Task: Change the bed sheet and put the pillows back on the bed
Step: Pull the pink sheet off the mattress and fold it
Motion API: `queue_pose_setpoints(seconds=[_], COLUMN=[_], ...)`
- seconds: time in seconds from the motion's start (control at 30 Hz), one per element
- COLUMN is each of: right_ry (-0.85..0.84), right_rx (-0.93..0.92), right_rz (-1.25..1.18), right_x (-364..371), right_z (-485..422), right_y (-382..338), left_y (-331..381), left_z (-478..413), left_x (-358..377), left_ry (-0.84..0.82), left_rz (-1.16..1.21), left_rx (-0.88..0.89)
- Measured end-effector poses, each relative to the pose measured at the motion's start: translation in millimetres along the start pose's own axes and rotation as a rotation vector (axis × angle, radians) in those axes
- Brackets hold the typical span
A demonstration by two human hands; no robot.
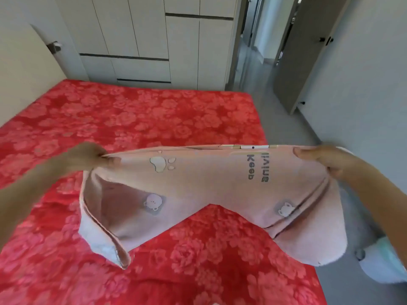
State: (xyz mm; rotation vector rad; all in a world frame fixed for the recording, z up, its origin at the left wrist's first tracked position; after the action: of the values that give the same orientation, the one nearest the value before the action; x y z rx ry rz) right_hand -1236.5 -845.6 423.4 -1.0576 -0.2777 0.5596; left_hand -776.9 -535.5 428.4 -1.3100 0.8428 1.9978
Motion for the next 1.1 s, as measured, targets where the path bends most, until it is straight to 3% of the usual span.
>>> queue_pose_setpoints(seconds=[0.1,0.2,0.27,0.33,0.4,0.47,0.57,0.67,0.77,0.93,1.1], right_ry=[0.095,0.14,0.261,0.41,0.58,0.664,0.697,0.725,0.824,0.827,0.65], right_rx=[-0.081,-0.162,-0.234,-0.332,-0.541,-0.832,-1.35,-1.632,-1.697,-1.587,-1.231], right_rz=[0.233,0.418,0.394,0.37,0.189,-0.172,-0.397,-0.342,-0.189,0.042,0.267], right_x=[22,50,57,66,70,55,18,-27,-57,-75,-73], right_z=[-49,-100,-135,-159,-160,-125,-27,65,123,141,92], right_y=[25,38,12,-64,-186,-324,-459,-512,-509,-447,-306], left_y=[-34,-36,-22,1,31,68,115,150,166,139,112], left_z=[-42,-74,-105,-141,-167,-172,-128,-47,25,49,27], left_x=[81,116,86,8,-109,-246,-409,-516,-546,-510,-383], left_ry=[-0.055,0.159,0.257,0.384,0.636,0.912,1.285,1.542,1.709,1.581,1.137], left_rz=[-0.194,0.082,0.223,0.313,0.366,0.46,0.511,0.331,-0.03,-0.317,-0.426], left_rx=[-0.079,-0.29,-0.418,-0.493,-0.445,-0.324,-0.126,-0.076,-0.006,0.301,0.443])
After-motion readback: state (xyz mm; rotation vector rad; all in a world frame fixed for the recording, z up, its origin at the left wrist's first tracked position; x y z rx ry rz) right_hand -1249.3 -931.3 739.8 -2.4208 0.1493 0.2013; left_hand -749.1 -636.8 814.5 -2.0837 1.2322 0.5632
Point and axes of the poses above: each hand's wrist, its own z-axis away from the middle knuckle, its own x-axis out of the palm, y = z × x, the point moved 4 cm from there along -z, towards the middle knuckle, and after that the axes turned 14 degrees about -z, right-handed, at the moved point
